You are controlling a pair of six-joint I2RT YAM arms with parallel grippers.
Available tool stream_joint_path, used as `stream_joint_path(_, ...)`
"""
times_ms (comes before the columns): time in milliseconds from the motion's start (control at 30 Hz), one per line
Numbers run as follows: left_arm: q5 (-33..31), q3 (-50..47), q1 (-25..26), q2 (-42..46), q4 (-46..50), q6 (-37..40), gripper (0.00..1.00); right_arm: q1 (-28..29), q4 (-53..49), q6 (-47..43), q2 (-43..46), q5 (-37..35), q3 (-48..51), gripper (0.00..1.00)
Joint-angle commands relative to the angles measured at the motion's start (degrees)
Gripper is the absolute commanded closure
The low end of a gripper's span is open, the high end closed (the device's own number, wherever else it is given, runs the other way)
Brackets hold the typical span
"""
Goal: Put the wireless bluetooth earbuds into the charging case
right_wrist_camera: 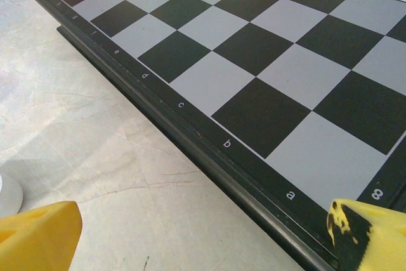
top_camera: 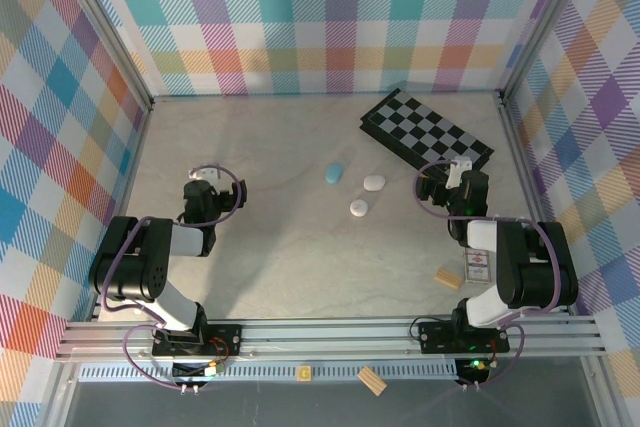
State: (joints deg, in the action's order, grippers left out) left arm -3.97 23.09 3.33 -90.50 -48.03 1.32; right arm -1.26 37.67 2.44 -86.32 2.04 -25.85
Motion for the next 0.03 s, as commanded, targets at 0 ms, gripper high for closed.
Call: stream_joint_path(0, 0.1, 1.2, 0.3, -0.1, -0.2, 0.9, 0.0, 0.2, 2.0, -0.8, -0.2, 0.9, -1.3, 0.01)
